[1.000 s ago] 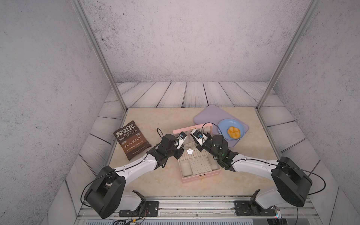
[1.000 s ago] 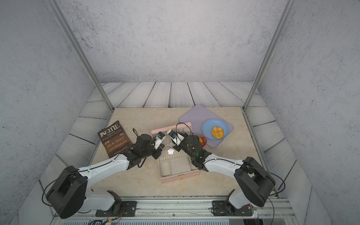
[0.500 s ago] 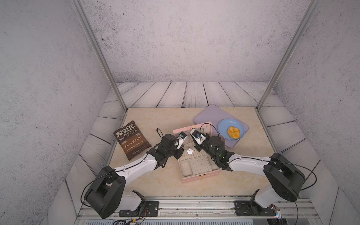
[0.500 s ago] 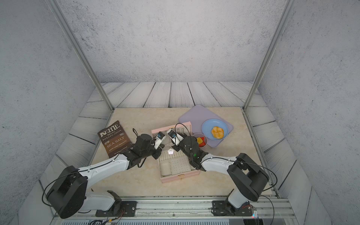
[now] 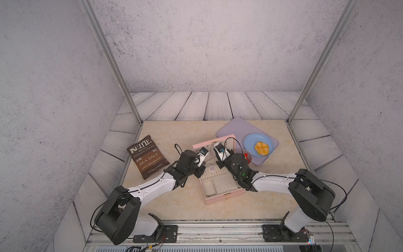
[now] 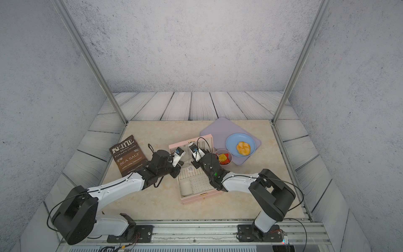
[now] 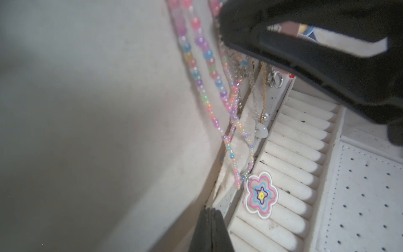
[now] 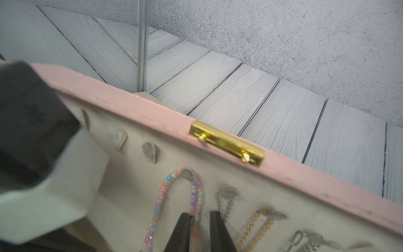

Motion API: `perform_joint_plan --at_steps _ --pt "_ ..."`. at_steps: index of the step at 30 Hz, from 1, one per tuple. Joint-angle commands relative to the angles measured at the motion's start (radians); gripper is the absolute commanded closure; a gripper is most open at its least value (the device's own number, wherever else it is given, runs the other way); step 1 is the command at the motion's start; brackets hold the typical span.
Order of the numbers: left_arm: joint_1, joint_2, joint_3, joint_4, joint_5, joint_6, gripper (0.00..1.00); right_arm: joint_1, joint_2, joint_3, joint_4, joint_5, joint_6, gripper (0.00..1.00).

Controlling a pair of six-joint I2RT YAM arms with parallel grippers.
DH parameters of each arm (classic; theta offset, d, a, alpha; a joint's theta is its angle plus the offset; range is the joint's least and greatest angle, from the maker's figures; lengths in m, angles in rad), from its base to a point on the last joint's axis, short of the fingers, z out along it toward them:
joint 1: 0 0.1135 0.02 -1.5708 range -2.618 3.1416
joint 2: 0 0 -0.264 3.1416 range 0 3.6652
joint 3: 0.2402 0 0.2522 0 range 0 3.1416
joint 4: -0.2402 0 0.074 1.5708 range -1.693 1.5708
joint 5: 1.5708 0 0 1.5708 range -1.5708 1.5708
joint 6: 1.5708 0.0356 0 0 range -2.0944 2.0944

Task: Put jewelry chain into jewelry box
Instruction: Adjust the necklace in the storage slot.

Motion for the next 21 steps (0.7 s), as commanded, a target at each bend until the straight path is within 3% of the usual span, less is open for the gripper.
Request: perform_joint_plan --at_steps 1,15,21 --pt "-0.006 -0.024 0.003 0.044 0.099 -0.008 1.0 0.002 0.026 0.037 -0.002 0.051 0.02 0.77" --pt "-0.006 -0.027 0.003 0.042 0.095 -0.004 1.0 0.036 0.09 0.082 -0.01 0.108 0.029 0.74" --pt "-0.005 -0.036 -0.006 0.046 0.065 -0.011 1.0 0.036 0.089 0.083 -0.021 0.142 0.061 0.92"
